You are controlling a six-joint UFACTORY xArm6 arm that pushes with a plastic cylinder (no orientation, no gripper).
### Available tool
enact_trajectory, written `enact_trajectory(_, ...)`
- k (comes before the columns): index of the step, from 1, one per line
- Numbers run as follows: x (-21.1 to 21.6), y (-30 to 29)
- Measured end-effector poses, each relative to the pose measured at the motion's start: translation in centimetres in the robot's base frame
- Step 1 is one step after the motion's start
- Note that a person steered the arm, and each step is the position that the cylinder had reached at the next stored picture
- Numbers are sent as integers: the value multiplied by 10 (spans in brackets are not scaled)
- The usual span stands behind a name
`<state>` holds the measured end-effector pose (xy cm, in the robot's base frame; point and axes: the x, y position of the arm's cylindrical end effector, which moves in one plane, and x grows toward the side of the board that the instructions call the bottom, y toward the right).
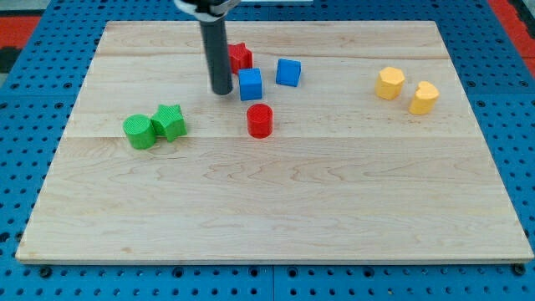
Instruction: Push red star diagonally above red circle
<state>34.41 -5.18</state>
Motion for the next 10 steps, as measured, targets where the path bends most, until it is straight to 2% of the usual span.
enact_trajectory(1, 0, 47)
enact_trajectory(2, -9, 47)
enact_trajectory(3, -36, 47)
enact_trajectory(4, -45, 21)
enact_trajectory(5, -79, -6)
enact_trajectory(6, -82, -29)
enact_trajectory(8, -75, -48)
enact_trajectory(9, -51, -47)
enact_trajectory(10, -101, -39)
